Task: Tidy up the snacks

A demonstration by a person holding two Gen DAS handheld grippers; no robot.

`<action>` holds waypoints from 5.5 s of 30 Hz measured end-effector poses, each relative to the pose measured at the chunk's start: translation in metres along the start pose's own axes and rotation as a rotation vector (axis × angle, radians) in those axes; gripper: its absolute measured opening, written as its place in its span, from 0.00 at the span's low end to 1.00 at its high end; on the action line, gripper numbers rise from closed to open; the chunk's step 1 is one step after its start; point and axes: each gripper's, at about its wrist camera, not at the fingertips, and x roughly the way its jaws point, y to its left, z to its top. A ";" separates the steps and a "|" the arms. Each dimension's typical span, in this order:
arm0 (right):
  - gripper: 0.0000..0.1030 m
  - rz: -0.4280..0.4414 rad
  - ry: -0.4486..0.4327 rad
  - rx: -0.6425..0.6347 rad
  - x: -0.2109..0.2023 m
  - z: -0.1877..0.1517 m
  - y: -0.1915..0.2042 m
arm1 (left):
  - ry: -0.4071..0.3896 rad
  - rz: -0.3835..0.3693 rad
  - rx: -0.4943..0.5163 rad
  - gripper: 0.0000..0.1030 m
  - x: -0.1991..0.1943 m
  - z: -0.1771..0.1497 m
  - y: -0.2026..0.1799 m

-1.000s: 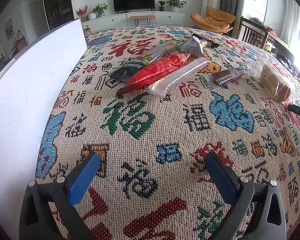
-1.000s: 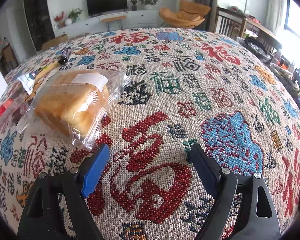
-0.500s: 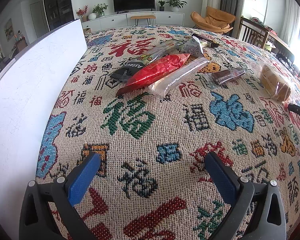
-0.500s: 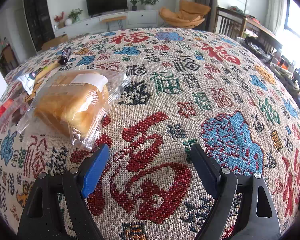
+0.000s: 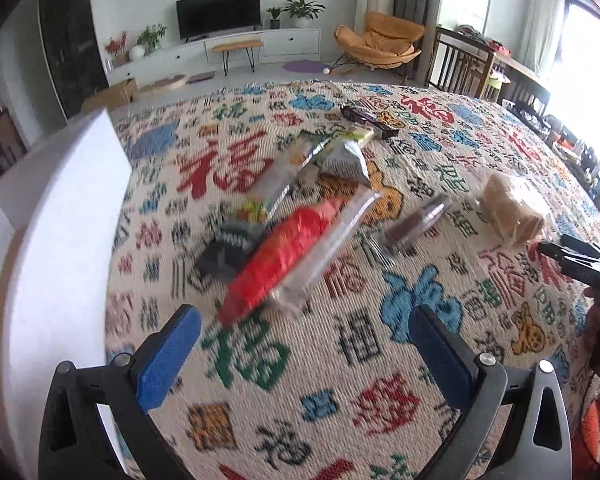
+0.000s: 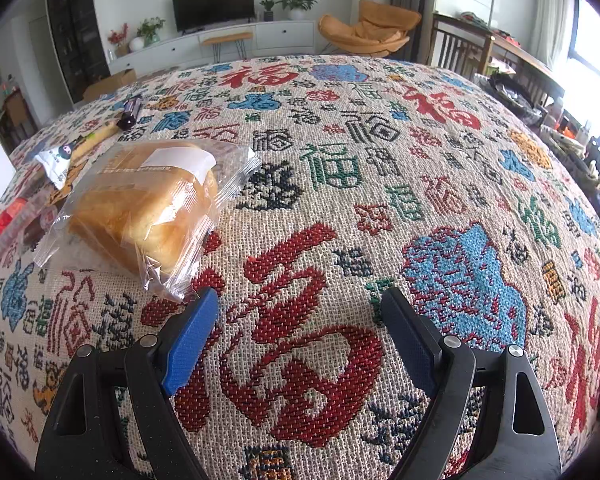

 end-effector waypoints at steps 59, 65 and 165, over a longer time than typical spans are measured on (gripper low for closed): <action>0.87 0.624 0.365 0.122 -0.049 0.047 0.151 | -0.009 -0.230 -0.017 0.20 -0.060 -0.127 -0.045; 0.54 0.560 0.463 0.052 0.025 0.064 0.271 | -0.146 -0.201 -0.161 0.20 -0.137 -0.141 -0.003; 0.65 0.379 -0.017 -0.244 -0.063 -0.049 0.149 | -0.441 0.068 -0.377 0.95 -0.217 -0.119 0.091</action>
